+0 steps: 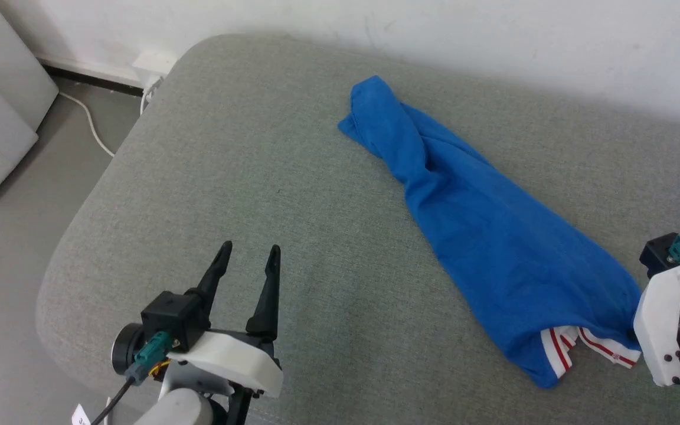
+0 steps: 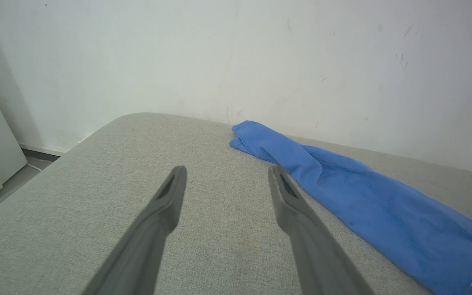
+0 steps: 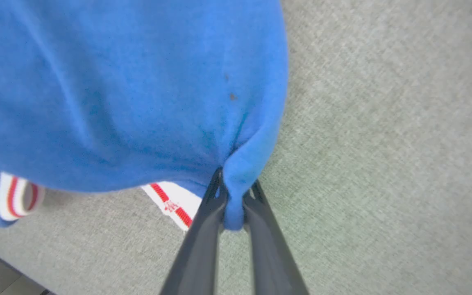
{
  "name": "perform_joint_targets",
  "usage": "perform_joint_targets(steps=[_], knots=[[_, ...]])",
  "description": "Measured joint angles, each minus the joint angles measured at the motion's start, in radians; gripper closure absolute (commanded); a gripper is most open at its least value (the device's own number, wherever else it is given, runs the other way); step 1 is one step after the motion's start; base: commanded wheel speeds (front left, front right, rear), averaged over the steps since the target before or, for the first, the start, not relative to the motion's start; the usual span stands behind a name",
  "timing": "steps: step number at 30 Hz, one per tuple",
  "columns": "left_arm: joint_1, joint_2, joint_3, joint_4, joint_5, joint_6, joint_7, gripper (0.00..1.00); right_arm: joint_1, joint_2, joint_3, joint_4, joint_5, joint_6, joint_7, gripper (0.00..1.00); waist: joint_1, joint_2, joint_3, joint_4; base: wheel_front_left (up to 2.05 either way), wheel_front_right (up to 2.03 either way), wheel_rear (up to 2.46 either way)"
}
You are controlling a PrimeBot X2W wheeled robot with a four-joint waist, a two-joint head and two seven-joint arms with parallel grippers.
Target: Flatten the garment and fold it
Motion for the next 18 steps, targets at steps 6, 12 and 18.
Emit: perform_joint_targets(steps=[6, 12, 18], knots=[[0.0, 0.001, 0.003, 0.02, 0.0, -0.009, 0.0, 0.0, -0.025, -0.045, 0.053, -0.045, -0.014, 0.0, -0.14, 1.0, 0.0001, 0.0, -0.033, -0.023, 0.0, 0.0, 0.0], [0.0, 0.014, 0.007, 0.027, -0.002, -0.009, 0.008, 0.0, -0.097, -0.133, 0.096, -0.153, -0.054, 0.0, -0.292, 1.0, 0.0001, 0.0, -0.069, -0.063, 0.0, 0.0, 0.0], [0.007, 0.026, 0.011, 0.02, -0.011, -0.008, 0.014, 0.0, -0.102, -0.179, 0.009, -0.177, -0.106, 0.0, -0.335, 1.0, 0.0, 0.0, -0.095, -0.116, 0.0, 0.0, 0.0]])
